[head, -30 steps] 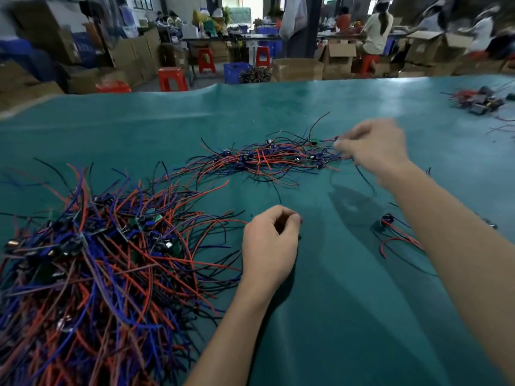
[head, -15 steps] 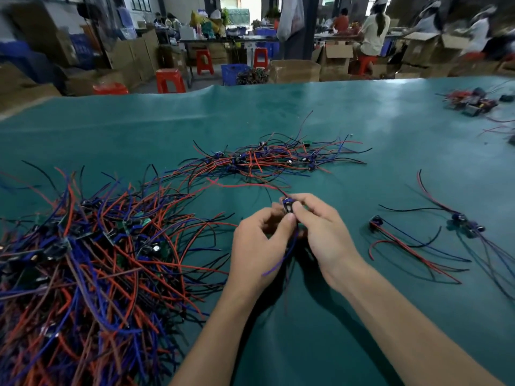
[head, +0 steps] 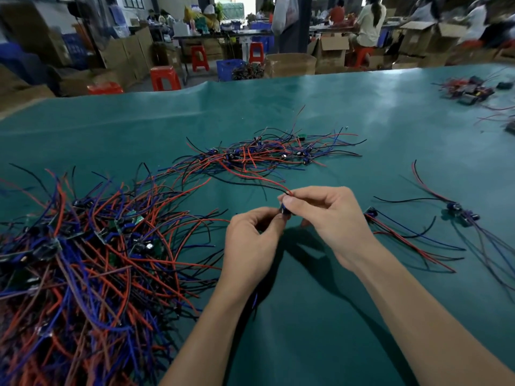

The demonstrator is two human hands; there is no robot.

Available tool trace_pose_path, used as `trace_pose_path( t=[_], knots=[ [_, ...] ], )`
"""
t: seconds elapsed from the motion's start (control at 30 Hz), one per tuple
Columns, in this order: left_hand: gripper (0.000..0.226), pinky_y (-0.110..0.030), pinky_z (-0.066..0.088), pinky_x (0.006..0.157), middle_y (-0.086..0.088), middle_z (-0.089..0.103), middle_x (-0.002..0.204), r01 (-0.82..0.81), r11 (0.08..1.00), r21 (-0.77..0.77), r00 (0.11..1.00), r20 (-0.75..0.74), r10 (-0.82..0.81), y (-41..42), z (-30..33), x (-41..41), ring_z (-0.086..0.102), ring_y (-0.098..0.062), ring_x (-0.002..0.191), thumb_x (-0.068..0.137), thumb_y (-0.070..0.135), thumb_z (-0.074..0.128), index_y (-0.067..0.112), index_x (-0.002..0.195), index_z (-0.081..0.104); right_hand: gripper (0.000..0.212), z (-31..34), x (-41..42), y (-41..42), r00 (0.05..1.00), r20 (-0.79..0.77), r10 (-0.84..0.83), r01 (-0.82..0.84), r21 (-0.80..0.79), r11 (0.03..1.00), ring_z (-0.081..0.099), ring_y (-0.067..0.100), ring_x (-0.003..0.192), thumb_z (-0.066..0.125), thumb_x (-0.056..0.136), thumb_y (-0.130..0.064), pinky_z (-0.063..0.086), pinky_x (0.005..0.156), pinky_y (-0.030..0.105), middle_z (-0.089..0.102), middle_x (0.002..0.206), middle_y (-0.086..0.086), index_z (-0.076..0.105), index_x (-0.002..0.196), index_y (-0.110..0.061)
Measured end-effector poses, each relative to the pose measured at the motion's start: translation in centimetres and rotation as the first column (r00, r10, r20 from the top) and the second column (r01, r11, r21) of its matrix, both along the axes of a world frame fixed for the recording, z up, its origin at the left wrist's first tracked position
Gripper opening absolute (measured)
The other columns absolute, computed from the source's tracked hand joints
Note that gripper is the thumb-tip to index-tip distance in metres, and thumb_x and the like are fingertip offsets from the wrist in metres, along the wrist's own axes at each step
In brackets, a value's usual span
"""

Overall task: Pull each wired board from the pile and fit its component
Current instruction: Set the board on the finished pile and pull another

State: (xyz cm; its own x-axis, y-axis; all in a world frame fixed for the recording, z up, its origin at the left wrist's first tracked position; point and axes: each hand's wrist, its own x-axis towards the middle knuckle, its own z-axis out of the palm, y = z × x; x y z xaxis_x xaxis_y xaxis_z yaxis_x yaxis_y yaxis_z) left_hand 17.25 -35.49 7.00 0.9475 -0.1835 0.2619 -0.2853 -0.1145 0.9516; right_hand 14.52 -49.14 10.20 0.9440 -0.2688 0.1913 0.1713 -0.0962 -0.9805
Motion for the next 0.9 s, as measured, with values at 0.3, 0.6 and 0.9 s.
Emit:
trace_pose_path(
  t=[0.3, 0.6, 0.9],
  knots=[
    [0.018, -0.009, 0.043, 0.066, 0.016, 0.073, 0.071, 0.053, 0.999, 0.003, 0.998, -0.045, -0.052, 0.0, 0.1, -0.3, 0.056, 0.005, 0.065, 0.092, 0.009, 0.07, 0.019, 0.08, 0.08, 0.019, 0.3, 1.0, -3.7, 0.933, 0.025, -0.359, 0.348, 0.198, 0.916, 0.053, 0.009, 0.058, 0.071, 0.091, -0.002, 0.048, 0.055, 0.02, 0.06, 0.069, 0.004, 0.067, 0.074, -0.009],
    [0.019, -0.012, 0.042, 0.059, 0.016, 0.064, 0.062, -0.146, 0.983, -0.112, 0.988, -0.058, 0.14, 0.0, -0.2, 0.2, 0.053, 0.0, 0.059, 0.097, 0.012, 0.064, 0.018, 0.084, 0.075, 0.009, 0.9, 0.7, -4.0, 0.864, -0.216, -0.455, 0.477, 0.645, 0.597, 0.064, 0.022, 0.072, 0.065, 0.096, -0.004, 0.06, 0.064, 0.025, 0.061, 0.084, 0.016, 0.061, 0.089, 0.002],
    [0.012, -0.025, 0.046, 0.066, 0.016, 0.07, 0.065, 0.081, 0.996, 0.027, 0.996, -0.038, -0.08, -0.1, 0.2, -0.2, 0.056, 0.0, 0.062, 0.089, 0.024, 0.073, 0.026, 0.08, 0.079, 0.008, -0.1, 0.3, -0.1, 0.965, 0.133, -0.226, 0.237, -0.077, 0.968, 0.074, 0.022, 0.078, 0.079, 0.084, -0.028, 0.058, 0.078, 0.043, 0.077, 0.078, -0.003, 0.077, 0.078, -0.024]
  ],
)
